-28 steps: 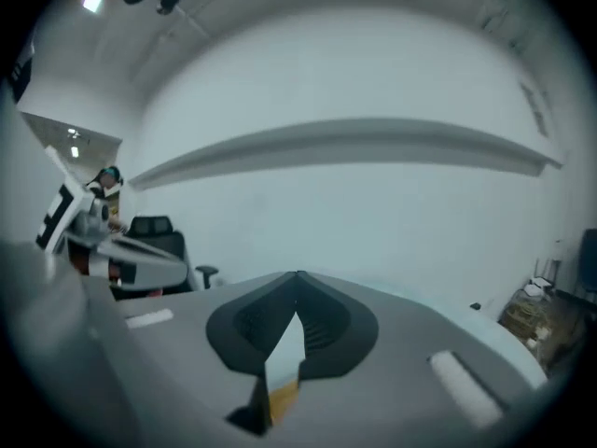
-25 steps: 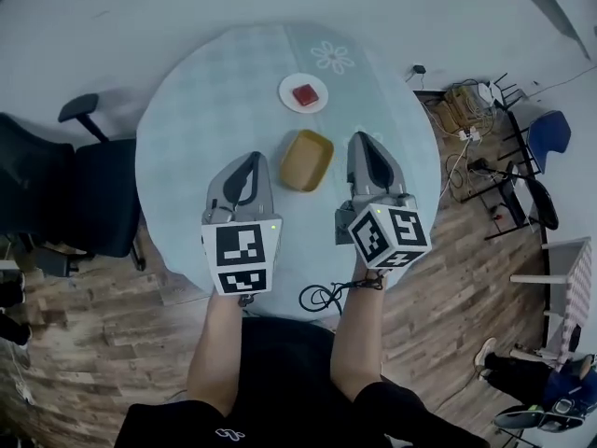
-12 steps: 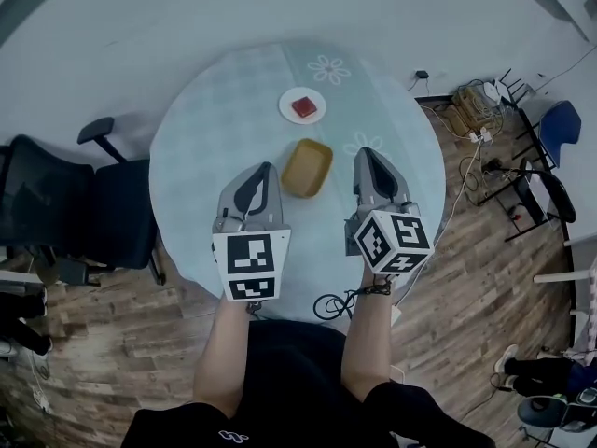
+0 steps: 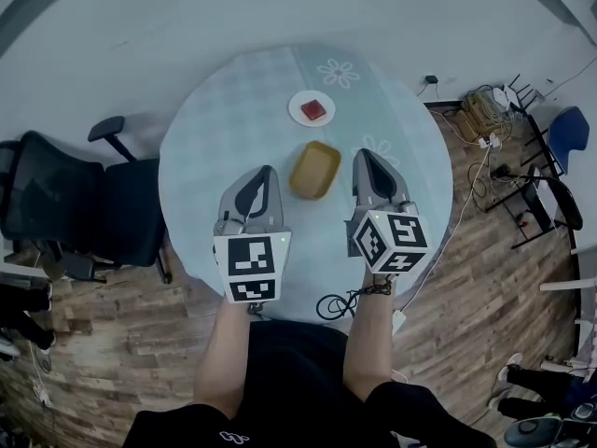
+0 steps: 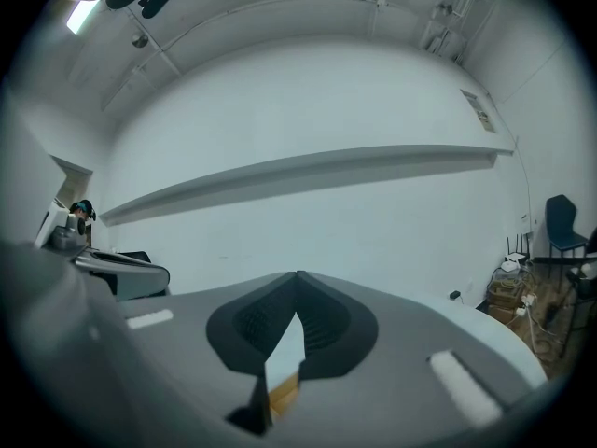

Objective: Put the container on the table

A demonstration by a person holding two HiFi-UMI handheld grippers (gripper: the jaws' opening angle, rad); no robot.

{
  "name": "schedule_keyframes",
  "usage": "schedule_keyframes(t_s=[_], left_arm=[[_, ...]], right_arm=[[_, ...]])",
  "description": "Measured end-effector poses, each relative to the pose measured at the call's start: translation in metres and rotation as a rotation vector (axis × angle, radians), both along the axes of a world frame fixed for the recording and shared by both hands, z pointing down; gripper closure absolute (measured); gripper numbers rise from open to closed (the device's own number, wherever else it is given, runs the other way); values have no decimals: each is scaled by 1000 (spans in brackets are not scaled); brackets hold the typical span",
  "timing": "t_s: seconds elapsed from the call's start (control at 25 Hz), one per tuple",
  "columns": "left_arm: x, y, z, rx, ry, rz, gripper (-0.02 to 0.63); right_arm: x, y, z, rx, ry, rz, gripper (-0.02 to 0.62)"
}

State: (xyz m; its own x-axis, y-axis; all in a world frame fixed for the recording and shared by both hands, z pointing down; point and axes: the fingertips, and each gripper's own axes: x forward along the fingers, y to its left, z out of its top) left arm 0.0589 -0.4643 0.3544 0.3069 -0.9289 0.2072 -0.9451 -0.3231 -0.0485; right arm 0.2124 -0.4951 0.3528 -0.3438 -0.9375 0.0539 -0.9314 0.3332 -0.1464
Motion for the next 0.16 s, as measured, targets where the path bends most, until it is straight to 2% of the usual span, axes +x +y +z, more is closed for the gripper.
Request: schedule_keyframes(t_s=[0.16], left_arm=[[0, 2, 1, -4, -4, -3, 604]], right_arm=[[-4, 1, 0, 0, 6, -16, 586]])
